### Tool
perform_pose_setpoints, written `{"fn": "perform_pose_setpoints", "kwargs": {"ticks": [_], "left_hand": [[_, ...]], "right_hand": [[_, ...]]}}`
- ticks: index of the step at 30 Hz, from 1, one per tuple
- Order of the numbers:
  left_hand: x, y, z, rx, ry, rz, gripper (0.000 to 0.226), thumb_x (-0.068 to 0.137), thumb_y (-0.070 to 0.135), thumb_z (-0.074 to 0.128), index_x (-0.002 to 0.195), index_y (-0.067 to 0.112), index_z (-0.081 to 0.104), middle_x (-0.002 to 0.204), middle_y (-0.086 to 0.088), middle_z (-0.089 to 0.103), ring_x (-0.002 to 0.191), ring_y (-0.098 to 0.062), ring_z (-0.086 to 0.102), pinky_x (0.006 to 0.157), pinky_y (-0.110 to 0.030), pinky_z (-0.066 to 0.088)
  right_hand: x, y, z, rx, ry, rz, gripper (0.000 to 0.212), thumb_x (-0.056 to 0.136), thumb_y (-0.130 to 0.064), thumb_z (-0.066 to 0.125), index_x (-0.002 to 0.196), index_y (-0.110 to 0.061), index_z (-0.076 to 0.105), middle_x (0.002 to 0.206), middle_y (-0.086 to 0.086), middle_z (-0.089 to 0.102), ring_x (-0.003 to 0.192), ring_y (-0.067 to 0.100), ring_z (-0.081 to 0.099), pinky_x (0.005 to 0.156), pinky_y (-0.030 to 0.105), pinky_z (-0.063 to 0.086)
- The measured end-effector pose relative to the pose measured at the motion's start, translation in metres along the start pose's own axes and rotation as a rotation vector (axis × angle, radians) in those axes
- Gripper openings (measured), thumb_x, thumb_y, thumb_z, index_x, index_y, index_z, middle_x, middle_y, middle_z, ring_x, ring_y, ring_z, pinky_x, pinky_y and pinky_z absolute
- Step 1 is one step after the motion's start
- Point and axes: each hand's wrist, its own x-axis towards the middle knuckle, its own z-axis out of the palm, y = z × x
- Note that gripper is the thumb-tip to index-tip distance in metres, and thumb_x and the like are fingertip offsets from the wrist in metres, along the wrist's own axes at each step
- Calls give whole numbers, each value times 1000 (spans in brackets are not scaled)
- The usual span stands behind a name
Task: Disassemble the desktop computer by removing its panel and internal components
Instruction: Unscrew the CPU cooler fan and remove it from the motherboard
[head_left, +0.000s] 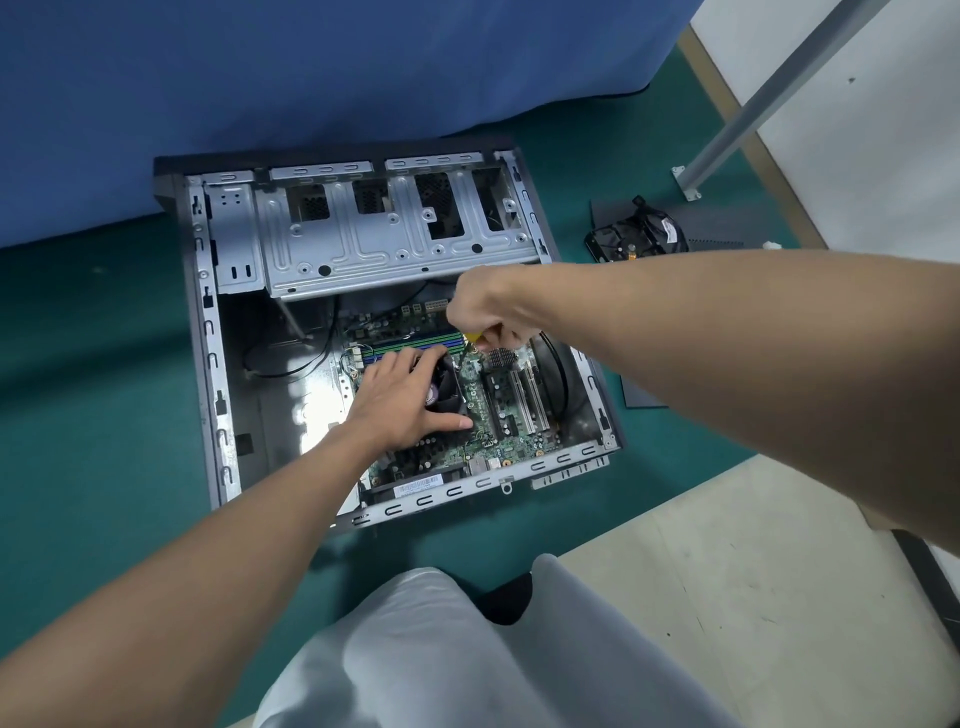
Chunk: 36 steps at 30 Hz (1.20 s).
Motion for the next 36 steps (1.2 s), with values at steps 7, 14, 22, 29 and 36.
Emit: {"fn": "perform_pose_setpoints", "kwargs": {"ticks": [7, 14, 22, 29, 36], "left_hand": [[1, 0, 0, 7, 0, -3, 108, 64, 85, 48, 150, 27, 18, 136, -5, 39, 123, -23, 34, 103, -37, 25], [0, 0, -2, 18, 0, 2, 107, 63, 85, 48, 149, 26, 19, 132, -5, 41, 121, -25, 36, 101, -37, 27], [-1, 1, -2, -1, -9, -6, 115, 54, 90, 37, 150, 27, 17, 138, -5, 38, 125, -24, 33, 104, -38, 25], [-1, 3, -1, 17, 0, -26, 105, 67, 81, 53, 149, 26, 18, 133, -6, 40, 121, -25, 35, 102, -38, 26], [-6, 8, -4, 77, 26, -11, 102, 71, 81, 49, 149, 23, 19, 145, -8, 34, 131, -27, 31, 110, -39, 21]], "right_hand": [[-14, 7, 2, -799, 291, -388, 27, 91, -10, 50, 67, -8, 40, 67, 2, 41, 56, 15, 40, 43, 25, 30], [-16, 11, -3, -1076, 301, -718, 10, 95, -15, 50, 96, -7, 55, 72, 3, 30, 63, 21, 43, 46, 27, 25], [-5, 6, 6, -125, 123, -126, 21, 96, -8, 39, 103, -5, 58, 63, 6, 49, 44, 12, 39, 38, 20, 31], [-20, 15, 10, -887, 352, -554, 8, 89, -6, 48, 81, -8, 46, 69, 6, 30, 71, 29, 44, 60, 34, 37], [-20, 11, 17, -897, 418, -720, 12, 88, -6, 55, 99, -8, 58, 91, 13, 50, 86, 34, 57, 62, 36, 37]]}}
